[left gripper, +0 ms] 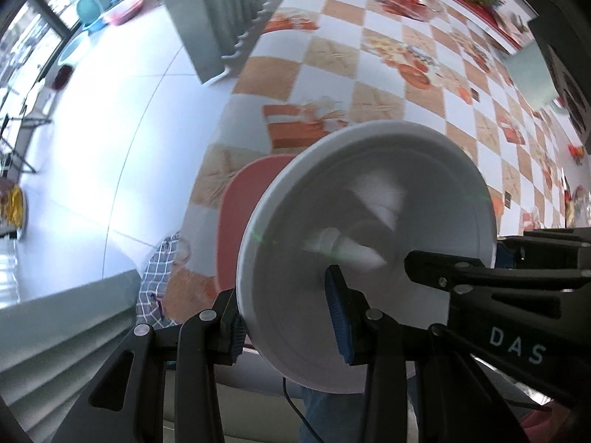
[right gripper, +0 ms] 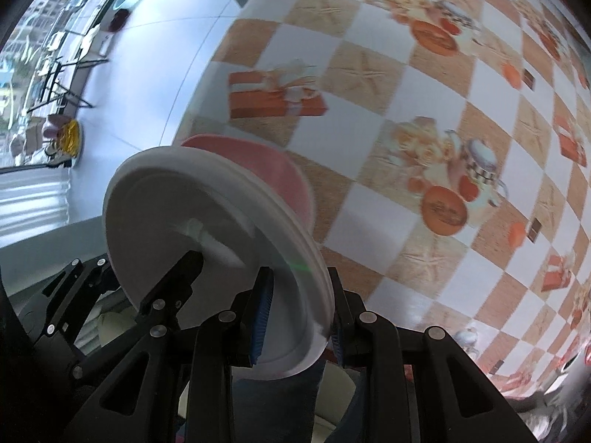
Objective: Organize plates and bowls
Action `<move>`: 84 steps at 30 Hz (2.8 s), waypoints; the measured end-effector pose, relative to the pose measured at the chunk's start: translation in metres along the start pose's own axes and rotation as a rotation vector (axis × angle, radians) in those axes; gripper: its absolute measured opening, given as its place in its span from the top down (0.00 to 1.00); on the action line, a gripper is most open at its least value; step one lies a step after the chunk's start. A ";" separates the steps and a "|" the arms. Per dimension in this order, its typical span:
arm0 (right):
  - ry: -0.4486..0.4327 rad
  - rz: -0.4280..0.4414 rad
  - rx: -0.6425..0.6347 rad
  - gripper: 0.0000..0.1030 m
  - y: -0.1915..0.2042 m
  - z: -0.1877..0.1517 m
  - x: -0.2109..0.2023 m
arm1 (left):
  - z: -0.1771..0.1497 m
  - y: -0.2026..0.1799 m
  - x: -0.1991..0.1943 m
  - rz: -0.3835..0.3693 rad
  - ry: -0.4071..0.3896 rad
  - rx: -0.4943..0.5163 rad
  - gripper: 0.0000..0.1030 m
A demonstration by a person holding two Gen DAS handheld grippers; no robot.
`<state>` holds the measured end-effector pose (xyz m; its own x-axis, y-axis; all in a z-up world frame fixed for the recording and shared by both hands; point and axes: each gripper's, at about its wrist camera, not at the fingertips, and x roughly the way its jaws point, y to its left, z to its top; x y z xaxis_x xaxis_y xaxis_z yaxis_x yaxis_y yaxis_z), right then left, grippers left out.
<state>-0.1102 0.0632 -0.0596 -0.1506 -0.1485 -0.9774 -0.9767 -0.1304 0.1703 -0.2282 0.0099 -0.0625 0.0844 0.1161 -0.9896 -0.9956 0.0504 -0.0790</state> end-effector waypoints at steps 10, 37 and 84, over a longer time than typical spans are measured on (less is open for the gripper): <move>0.025 0.012 -0.017 0.71 0.008 0.003 0.009 | -0.007 0.015 0.006 0.017 0.016 -0.026 0.60; -0.080 -0.053 -0.044 0.14 -0.009 0.010 -0.032 | -0.001 0.026 -0.012 0.046 -0.072 0.003 0.16; -0.031 -0.076 -0.143 0.00 0.016 -0.012 -0.039 | -0.025 0.011 -0.043 0.056 -0.026 0.071 0.16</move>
<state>-0.1183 0.0546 -0.0175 -0.0842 -0.1025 -0.9912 -0.9541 -0.2785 0.1098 -0.2437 -0.0197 -0.0237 0.0303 0.1460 -0.9888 -0.9935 0.1128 -0.0138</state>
